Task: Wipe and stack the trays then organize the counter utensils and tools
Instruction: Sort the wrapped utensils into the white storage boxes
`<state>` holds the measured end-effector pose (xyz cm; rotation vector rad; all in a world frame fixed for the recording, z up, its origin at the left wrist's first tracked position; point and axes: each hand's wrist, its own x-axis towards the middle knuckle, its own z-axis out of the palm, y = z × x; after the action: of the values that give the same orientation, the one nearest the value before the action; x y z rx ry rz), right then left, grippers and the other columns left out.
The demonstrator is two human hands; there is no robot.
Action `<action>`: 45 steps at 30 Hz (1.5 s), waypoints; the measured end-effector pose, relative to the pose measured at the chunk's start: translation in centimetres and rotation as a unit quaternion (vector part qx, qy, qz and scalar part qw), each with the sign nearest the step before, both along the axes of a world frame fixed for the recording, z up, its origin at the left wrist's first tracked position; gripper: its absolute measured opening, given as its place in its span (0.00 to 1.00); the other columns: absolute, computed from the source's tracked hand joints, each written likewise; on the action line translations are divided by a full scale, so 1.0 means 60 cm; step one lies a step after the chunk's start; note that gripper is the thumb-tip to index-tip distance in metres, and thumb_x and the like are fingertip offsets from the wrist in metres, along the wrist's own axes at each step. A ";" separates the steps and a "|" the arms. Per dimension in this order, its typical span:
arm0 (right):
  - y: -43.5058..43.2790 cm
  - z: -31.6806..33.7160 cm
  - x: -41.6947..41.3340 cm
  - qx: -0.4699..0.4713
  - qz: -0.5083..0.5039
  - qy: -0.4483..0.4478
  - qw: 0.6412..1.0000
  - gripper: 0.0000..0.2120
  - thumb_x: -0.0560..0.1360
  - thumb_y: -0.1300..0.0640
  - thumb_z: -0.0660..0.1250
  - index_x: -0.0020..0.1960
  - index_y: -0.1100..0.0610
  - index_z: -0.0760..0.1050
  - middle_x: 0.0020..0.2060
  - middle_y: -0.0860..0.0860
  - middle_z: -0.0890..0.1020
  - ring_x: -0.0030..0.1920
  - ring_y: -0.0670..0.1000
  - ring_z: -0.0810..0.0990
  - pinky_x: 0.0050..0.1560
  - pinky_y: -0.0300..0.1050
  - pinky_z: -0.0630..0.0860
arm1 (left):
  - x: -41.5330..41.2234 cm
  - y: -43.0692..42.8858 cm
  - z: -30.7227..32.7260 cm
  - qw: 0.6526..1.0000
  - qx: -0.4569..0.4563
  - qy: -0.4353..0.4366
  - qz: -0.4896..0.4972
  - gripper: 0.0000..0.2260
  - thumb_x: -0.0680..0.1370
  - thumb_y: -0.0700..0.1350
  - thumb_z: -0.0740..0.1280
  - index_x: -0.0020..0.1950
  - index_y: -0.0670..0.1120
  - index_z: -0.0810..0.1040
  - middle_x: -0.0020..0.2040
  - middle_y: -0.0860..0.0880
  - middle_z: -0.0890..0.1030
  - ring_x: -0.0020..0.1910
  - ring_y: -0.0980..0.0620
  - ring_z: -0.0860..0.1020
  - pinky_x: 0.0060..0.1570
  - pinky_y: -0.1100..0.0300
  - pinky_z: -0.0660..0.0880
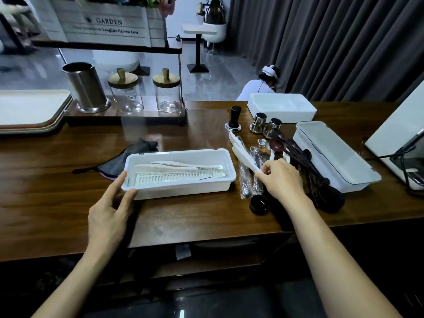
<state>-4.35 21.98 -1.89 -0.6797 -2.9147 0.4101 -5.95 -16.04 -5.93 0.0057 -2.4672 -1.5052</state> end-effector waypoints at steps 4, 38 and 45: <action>-0.010 -0.003 0.000 0.030 0.021 0.067 0.997 0.09 0.79 0.48 0.64 0.50 0.50 0.82 0.45 0.52 0.80 0.49 0.59 0.77 0.48 0.52 0.74 | 0.003 0.001 0.001 1.000 0.001 0.001 -0.004 0.21 0.81 0.52 0.68 0.74 0.61 0.73 0.48 0.64 0.79 0.45 0.71 0.77 0.47 0.57 0.72; -0.005 0.022 0.006 -0.065 -0.079 0.040 0.994 0.27 0.80 0.49 0.64 0.74 0.59 0.62 0.57 0.59 0.79 0.54 0.62 0.76 0.51 0.53 0.70 | -0.003 -0.002 -0.003 1.000 -0.011 0.001 -0.003 0.21 0.81 0.51 0.68 0.75 0.59 0.73 0.43 0.67 0.75 0.39 0.70 0.75 0.47 0.65 0.73; 0.004 0.003 -0.034 -0.080 -0.088 -0.081 0.990 0.41 0.72 0.41 0.66 0.77 0.61 0.57 0.67 0.61 0.73 0.62 0.64 0.75 0.58 0.56 0.76 | -0.004 -0.001 -0.005 1.000 -0.004 0.004 0.003 0.21 0.81 0.52 0.69 0.74 0.60 0.74 0.45 0.60 0.78 0.43 0.63 0.75 0.51 0.53 0.72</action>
<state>-6.39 22.22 -1.68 -1.0311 -2.9581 0.5988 -6.20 -16.13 -6.23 0.0068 -2.4650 -1.4893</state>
